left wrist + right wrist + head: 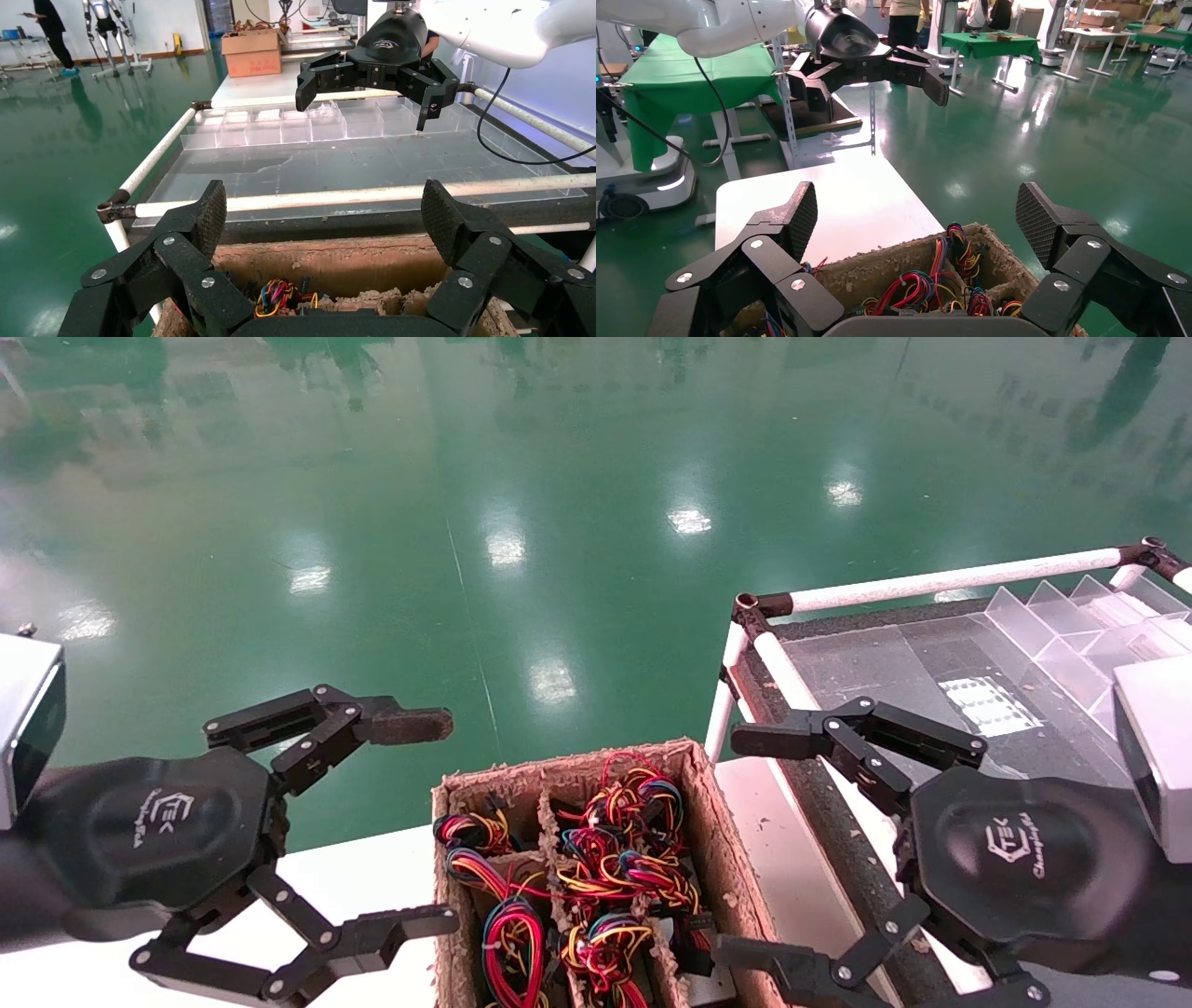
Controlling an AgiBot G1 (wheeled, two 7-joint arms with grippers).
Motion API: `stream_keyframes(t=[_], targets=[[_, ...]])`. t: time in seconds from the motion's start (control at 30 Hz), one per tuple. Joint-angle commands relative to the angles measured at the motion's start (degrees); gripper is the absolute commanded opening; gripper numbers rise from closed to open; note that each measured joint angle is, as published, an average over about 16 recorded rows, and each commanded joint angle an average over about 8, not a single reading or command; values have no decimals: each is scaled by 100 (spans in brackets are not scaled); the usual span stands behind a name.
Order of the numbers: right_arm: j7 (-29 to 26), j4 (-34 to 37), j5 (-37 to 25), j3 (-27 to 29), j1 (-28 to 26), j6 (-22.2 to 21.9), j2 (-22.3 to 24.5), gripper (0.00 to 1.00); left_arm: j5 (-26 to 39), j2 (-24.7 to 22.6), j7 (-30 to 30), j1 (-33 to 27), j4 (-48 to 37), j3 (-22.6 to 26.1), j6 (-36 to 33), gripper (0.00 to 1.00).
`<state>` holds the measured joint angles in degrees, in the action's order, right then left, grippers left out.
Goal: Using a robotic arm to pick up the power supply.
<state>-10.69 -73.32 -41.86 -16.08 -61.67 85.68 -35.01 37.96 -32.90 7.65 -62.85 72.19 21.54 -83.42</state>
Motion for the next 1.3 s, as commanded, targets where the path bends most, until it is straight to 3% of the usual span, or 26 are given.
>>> stream_keyframes(t=[0.03, 0.5, 0.53, 0.77, 0.8, 1.3], targets=[[0, 0, 0, 0, 0, 0, 0, 100, 0, 0, 0, 0, 0, 0, 0, 100], [0, 0, 0, 0, 0, 0, 0, 100, 0, 0, 0, 0, 0, 0, 0, 100], [0, 0, 0, 0, 0, 0, 0, 100, 0, 0, 0, 0, 0, 0, 0, 93], [0, 0, 0, 0, 0, 0, 0, 100, 0, 0, 0, 0, 0, 0, 0, 6], [0, 0, 0, 0, 0, 0, 0, 100, 0, 0, 0, 0, 0, 0, 0, 0], [0, 0, 0, 0, 0, 0, 0, 100, 0, 0, 0, 0, 0, 0, 0, 0]])
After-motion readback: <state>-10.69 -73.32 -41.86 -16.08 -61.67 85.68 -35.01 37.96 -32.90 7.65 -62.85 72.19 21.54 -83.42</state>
